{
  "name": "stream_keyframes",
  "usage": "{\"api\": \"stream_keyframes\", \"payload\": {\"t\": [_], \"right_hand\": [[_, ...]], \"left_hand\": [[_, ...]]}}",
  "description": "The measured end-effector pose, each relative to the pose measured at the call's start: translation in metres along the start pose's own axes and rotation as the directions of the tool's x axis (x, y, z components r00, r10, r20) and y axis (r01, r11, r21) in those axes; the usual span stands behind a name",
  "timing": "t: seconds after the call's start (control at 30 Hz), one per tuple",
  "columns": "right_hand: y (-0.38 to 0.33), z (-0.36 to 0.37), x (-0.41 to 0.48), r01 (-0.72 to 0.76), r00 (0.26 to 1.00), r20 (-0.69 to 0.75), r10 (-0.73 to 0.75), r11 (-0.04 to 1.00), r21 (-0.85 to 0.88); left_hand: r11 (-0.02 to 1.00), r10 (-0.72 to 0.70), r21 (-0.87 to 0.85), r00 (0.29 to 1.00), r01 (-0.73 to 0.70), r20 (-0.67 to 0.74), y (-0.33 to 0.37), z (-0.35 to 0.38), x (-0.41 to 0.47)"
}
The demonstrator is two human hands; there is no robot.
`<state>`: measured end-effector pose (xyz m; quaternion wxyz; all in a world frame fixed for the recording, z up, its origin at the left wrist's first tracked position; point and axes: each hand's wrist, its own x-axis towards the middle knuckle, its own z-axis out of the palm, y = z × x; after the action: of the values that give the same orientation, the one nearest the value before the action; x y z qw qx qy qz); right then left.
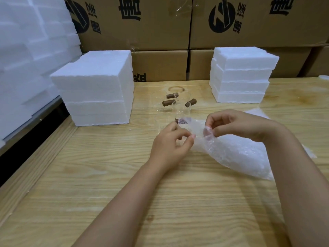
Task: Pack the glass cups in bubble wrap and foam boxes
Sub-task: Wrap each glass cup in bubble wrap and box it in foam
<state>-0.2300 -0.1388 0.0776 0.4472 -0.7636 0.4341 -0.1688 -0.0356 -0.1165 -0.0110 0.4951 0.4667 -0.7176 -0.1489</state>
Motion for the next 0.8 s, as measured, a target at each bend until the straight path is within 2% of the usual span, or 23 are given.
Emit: {"api": "stream_keyframes", "payload": {"t": [0.1, 0.17, 0.23, 0.3, 0.37, 0.43, 0.57, 0.73, 0.8], "right_hand": [[-0.004, -0.003, 0.000, 0.078, 0.971, -0.230, -0.062, 0.995, 0.061], [-0.007, -0.005, 0.001, 0.142, 0.900, -0.426, -0.092, 0.986, 0.087], [-0.009, -0.006, 0.000, 0.183, 0.835, -0.541, -0.100, 0.978, 0.102], [-0.010, -0.007, -0.003, 0.208, 0.849, -0.517, -0.111, 0.969, 0.133], [-0.010, -0.006, -0.005, 0.212, 0.907, -0.399, -0.132, 0.963, 0.165], [-0.007, -0.004, -0.003, 0.220, 0.946, -0.281, -0.161, 0.957, 0.191], [0.000, 0.003, 0.005, 0.234, 0.965, -0.187, -0.185, 0.927, 0.294], [0.010, 0.004, 0.016, 0.207, 0.949, -0.302, -0.087, 0.896, 0.392], [0.010, 0.007, 0.023, 0.182, 0.917, -0.398, -0.019, 0.908, 0.377]], "left_hand": [[0.999, 0.029, -0.030, 0.999, -0.028, 0.024, 0.000, -0.002, 0.001], [0.999, 0.037, -0.008, 0.995, -0.037, 0.089, 0.000, -0.003, 0.001], [0.998, -0.007, -0.060, 0.991, 0.015, 0.131, 0.003, -0.003, -0.001], [0.991, -0.019, -0.128, 0.998, 0.027, 0.062, 0.007, -0.003, -0.002], [0.994, 0.030, -0.098, 0.991, -0.043, -0.130, 0.009, -0.004, -0.001], [0.995, 0.044, -0.079, 0.966, -0.066, -0.255, 0.009, -0.004, 0.003], [0.998, 0.011, -0.055, 0.984, -0.021, -0.178, 0.002, -0.003, 0.003], [1.000, 0.024, -0.008, 0.988, -0.026, -0.151, -0.004, -0.001, -0.001], [0.999, 0.046, 0.020, 0.989, -0.043, -0.141, -0.006, -0.003, -0.001]]}}
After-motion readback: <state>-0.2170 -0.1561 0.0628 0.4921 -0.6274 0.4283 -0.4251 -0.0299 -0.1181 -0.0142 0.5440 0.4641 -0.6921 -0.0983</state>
